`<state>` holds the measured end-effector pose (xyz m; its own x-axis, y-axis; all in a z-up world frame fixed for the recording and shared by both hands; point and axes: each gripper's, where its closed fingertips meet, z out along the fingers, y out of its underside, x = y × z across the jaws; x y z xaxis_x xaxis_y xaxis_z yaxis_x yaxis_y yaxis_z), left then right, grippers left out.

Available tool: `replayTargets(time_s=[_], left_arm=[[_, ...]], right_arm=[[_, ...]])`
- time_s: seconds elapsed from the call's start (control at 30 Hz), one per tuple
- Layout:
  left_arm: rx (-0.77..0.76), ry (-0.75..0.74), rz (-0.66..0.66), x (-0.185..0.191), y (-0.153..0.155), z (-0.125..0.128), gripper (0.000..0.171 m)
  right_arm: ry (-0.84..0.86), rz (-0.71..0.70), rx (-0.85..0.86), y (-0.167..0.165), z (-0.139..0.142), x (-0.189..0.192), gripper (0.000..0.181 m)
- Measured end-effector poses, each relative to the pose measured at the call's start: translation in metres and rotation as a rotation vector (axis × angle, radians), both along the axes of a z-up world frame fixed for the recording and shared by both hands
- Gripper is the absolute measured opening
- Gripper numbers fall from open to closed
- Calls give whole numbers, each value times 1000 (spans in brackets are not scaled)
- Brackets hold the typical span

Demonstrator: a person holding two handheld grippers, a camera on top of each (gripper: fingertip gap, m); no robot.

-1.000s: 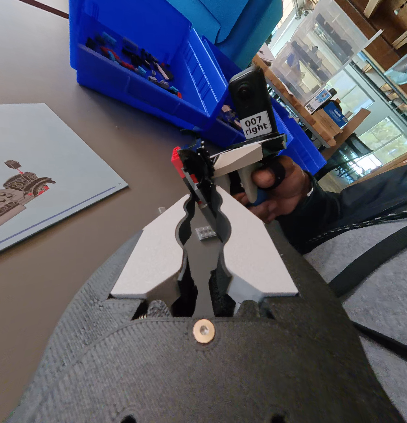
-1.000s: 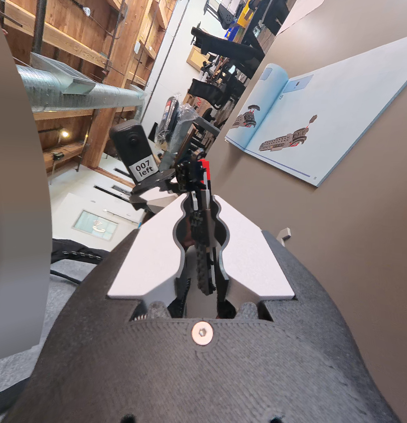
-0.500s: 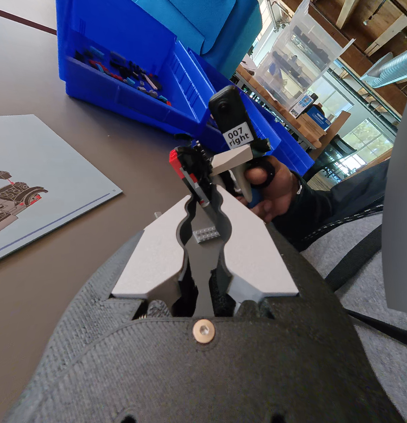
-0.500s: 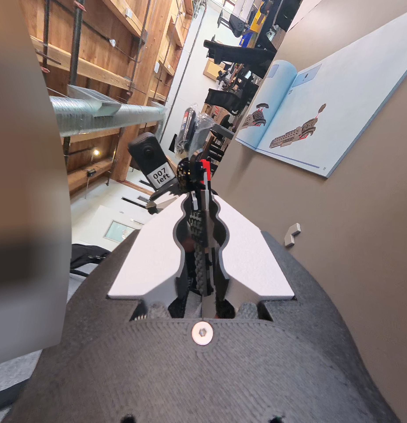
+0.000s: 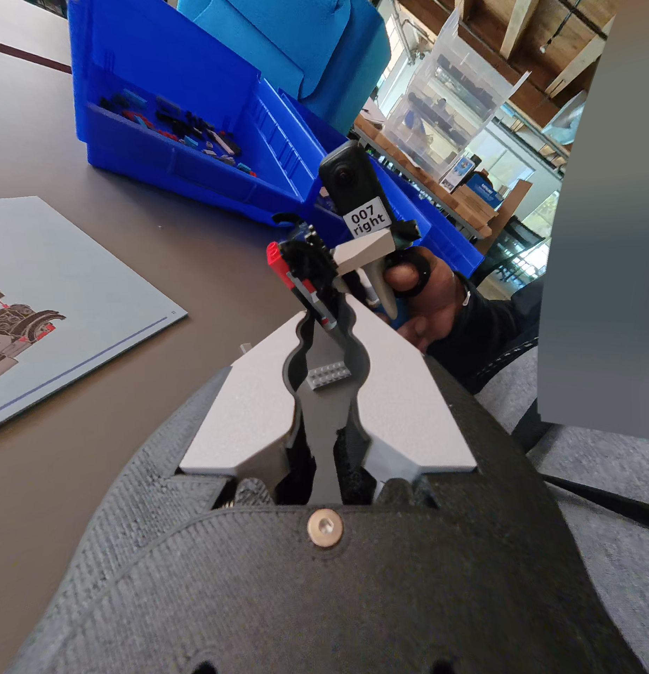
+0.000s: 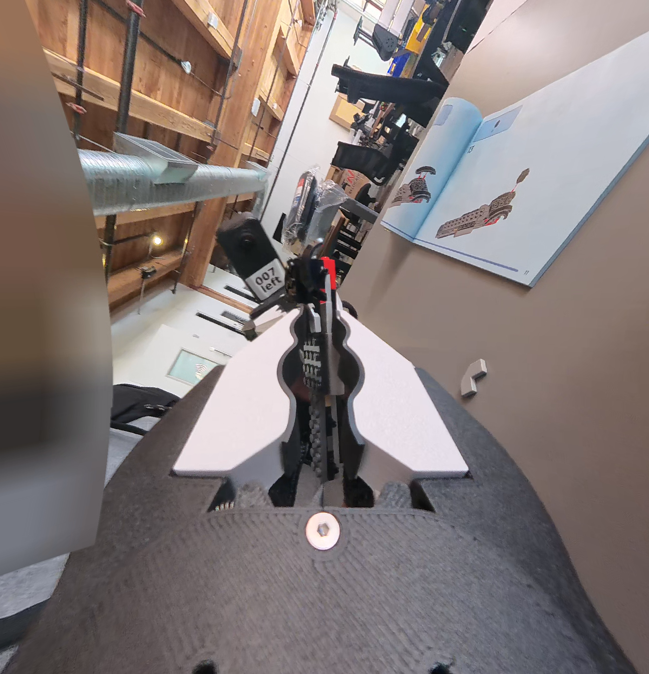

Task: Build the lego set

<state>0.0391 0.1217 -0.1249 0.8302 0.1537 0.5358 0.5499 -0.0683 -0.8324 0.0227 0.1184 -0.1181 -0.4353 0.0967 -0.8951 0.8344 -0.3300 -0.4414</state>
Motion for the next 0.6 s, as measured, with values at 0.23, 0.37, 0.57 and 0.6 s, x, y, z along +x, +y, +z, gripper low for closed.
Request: replayTargets(time_s=[0.23, 0.37, 0.57, 0.6], left_arm=[[-53, 54, -3, 1, 1, -3, 15], [-53, 60, -6, 1, 2, -3, 15], [-55, 55, -9, 2, 2, -4, 15], [-54, 50, -9, 2, 2, -5, 15]], right_arm=[[12, -15, 33, 1, -3, 0, 16], [21, -20, 42, 1, -3, 1, 16], [15, -29, 44, 2, -5, 1, 16], [14, -30, 46, 2, -5, 1, 16]])
